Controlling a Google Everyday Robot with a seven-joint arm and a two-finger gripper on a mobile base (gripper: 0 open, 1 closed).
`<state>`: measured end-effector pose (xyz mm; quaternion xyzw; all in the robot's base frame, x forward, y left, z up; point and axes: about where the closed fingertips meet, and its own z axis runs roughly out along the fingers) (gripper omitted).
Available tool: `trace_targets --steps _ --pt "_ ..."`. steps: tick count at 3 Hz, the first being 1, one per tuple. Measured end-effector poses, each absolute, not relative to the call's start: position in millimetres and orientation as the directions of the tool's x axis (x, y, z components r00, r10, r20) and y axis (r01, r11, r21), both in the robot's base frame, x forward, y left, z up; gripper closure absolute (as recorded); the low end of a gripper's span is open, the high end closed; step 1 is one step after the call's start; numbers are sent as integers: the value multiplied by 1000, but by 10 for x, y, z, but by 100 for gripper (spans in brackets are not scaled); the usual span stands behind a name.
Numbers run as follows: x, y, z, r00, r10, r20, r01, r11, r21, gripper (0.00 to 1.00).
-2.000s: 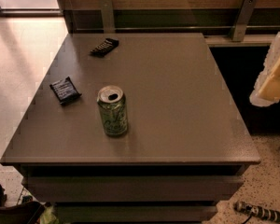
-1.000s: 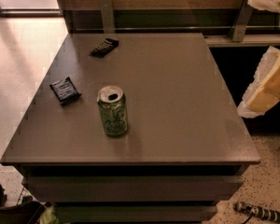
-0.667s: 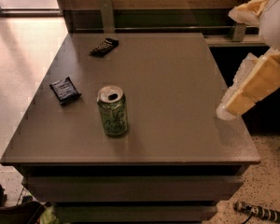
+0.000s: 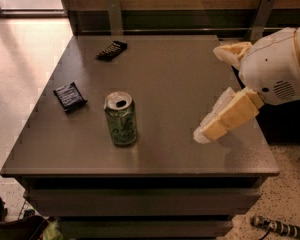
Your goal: Move green can near rxbar chocolate
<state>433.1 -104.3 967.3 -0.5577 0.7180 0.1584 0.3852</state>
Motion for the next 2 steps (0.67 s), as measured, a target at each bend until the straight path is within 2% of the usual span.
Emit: trace_targets --steps 2 --pt "4345 -598 9273 -13 -487 -873 -939 307 -157 0"
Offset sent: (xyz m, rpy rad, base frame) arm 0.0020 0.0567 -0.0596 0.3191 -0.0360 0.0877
